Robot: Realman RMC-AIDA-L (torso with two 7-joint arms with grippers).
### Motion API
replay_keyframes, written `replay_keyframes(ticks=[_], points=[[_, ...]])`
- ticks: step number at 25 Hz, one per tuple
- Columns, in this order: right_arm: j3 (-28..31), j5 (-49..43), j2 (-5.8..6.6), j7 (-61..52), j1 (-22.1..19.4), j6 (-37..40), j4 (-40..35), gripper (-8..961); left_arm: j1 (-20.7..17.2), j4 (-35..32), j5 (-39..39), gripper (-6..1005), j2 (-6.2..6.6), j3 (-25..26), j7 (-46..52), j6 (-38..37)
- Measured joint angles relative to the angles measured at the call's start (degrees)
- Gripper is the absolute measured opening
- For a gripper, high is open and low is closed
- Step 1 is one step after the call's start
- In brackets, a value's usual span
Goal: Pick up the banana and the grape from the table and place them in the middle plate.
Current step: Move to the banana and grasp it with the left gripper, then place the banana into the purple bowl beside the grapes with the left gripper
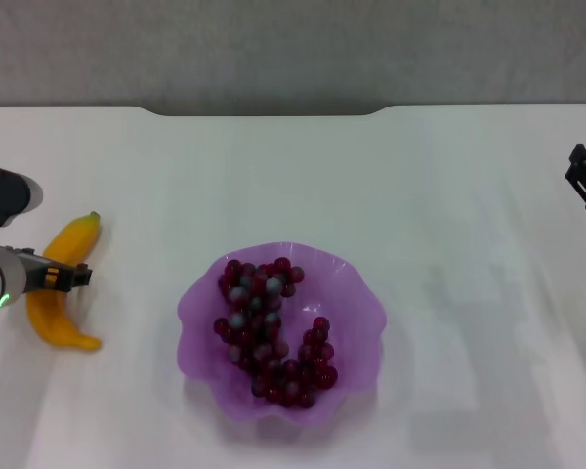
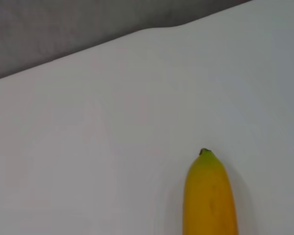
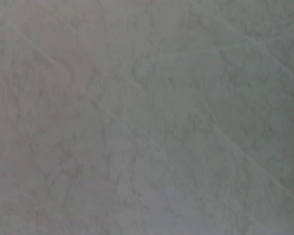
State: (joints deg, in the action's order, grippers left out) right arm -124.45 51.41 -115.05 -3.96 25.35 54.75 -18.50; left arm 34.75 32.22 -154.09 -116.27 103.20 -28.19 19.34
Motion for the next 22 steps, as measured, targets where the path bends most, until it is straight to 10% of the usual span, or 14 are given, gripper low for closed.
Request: replay_keyframes(ticks=[22], points=[[0.14,0.21,-0.09,0.0,-0.15,0.0,0.27,880,0.38,2.56,-0.06,478,-0.15,0.44,1.42,2.11]])
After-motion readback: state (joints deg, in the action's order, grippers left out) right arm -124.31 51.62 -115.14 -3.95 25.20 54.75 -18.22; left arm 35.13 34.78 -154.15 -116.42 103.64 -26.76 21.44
